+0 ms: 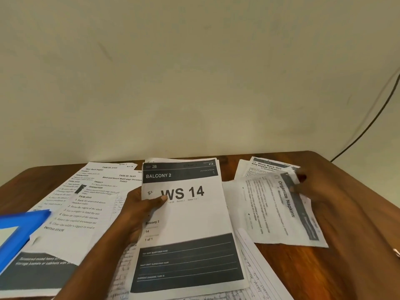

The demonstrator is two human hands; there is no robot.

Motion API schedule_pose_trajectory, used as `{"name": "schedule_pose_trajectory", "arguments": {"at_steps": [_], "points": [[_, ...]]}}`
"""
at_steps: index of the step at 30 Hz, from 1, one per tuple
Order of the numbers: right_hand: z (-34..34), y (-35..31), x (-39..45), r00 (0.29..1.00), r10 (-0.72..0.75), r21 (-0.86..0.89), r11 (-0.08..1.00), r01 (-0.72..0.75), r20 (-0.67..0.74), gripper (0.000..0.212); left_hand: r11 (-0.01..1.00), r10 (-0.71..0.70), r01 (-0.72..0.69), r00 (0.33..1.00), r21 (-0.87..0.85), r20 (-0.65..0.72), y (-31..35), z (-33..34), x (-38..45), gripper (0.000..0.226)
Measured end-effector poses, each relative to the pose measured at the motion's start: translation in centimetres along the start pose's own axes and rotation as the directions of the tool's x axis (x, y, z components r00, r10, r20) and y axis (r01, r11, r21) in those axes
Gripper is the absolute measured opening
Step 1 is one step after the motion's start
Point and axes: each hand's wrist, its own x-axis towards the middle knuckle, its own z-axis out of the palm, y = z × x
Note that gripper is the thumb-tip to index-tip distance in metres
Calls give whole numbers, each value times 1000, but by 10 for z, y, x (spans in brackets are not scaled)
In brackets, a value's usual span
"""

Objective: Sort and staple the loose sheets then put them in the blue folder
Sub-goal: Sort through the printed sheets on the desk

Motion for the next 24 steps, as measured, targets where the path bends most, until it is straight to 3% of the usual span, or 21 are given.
{"name": "schedule_pose_trajectory", "arguments": {"at_steps": [4, 7, 9, 14, 17, 20, 22, 24], "points": [[15, -24, -6, 966, -153, 307, 928, 213, -207, 13, 1000, 7, -7, 1000, 20, 4, -2, 0, 0, 30], [21, -43, -12, 955, -176, 530, 800, 280, -238, 12, 1000, 13, -13, 1000, 26, 8, -2, 1, 3, 30], [29, -52, -14, 954, -194, 580, 760, 293, -228, 11, 1000, 14, -14, 1000, 23, 16, -2, 2, 2, 30], [53, -51, -5, 967, -218, 506, 824, 254, -131, 8, 999, 13, -13, 1000, 38, 20, -2, 2, 1, 34], [41, -36, -4, 981, -104, 199, 977, 70, 165, 44, 999, 11, -11, 1000, 44, 8, -1, 2, 1, 31], [26, -21, -8, 904, 125, -55, 992, -112, 410, 68, 999, 3, -3, 1000, 44, -1, -3, 3, 0, 29], [25, -13, -5, 900, 120, -20, 992, -123, 419, 58, 999, 1, -1, 1000, 52, -4, -5, 4, 0, 29], [28, -11, 1, 946, 40, 51, 997, -60, 323, 41, 998, 10, -9, 1000, 57, -5, -5, 5, 0, 27]]}}
